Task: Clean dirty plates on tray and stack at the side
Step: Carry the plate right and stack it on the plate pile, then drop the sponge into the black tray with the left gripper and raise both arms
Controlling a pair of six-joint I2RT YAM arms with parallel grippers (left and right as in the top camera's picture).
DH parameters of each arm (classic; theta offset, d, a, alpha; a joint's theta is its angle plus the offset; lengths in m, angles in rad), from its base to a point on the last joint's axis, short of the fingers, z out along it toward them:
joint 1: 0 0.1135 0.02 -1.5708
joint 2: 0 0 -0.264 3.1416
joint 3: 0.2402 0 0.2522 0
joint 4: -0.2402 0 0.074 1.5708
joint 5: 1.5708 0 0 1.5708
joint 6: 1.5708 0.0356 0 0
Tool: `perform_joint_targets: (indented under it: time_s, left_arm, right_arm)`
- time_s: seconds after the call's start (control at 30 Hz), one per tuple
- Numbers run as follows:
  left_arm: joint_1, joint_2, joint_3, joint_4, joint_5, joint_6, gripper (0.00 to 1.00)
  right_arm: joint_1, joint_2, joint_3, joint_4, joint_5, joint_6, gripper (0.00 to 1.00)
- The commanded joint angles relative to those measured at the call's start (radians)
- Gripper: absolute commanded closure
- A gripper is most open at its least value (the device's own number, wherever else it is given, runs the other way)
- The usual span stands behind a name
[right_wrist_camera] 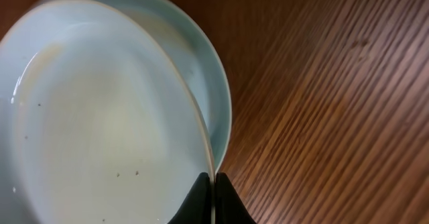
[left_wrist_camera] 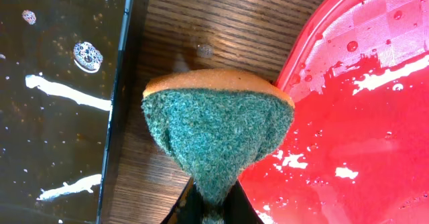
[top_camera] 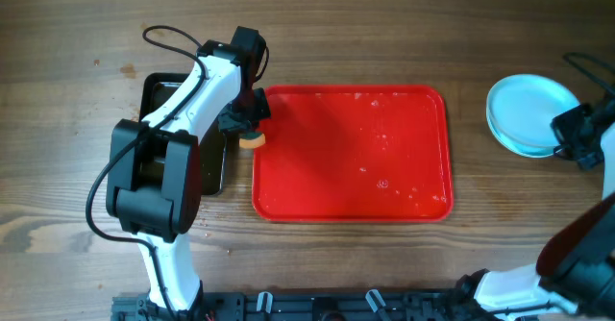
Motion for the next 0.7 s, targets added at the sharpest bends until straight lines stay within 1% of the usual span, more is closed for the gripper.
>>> perform_joint_targets:
  time_s: [0.0, 0.1, 0.27, 0.3, 0.33, 0.43, 0.53, 0.67]
  left_arm:
    - [-0.001, 0.013, -0.006, -0.006, 0.012, 0.012, 0.96]
    - [-0.001, 0.013, -0.006, -0.006, 0.012, 0.012, 0.96]
    - [-0.001, 0.013, -0.006, -0.008, 0.012, 0.012, 0.96]
    - [-0.001, 0.013, -0.006, -0.008, 0.012, 0.012, 0.96]
    - [-0.001, 0.013, -0.006, -0.008, 0.012, 0.013, 0.96]
    - [-0.001, 0.013, -0.006, 0.004, 0.01, 0.016, 0.96]
    - [-0.001, 0.003, -0.003, 0.014, -0.009, 0.016, 0.96]
    - [-0.001, -0.136, 0.048, -0.04, -0.27, 0.012, 0.96]
  right_arm:
    - [-0.001, 0.114, -0.004, 0.006, 0.021, 0.024, 0.96]
    - [-0.002, 0.18, -0.004, 0.061, 0.03, 0.023, 0.96]
    - [-0.014, 0.18, -0.003, 0.135, 0.056, 0.012, 0.96]
    - [-0.014, 0.18, -0.003, 0.138, 0.055, 0.012, 0.23]
    - [-0.014, 0.18, -0.003, 0.137, 0.038, 0.011, 0.01]
    - [-0.014, 0.171, 0.008, 0.125, -0.023, 0.01, 0.0]
    - [-0.013, 0.124, 0.034, 0.086, -0.029, 0.004, 0.0]
    - [0.01, 0.002, 0.078, 0.005, -0.08, 0.004, 0.0]
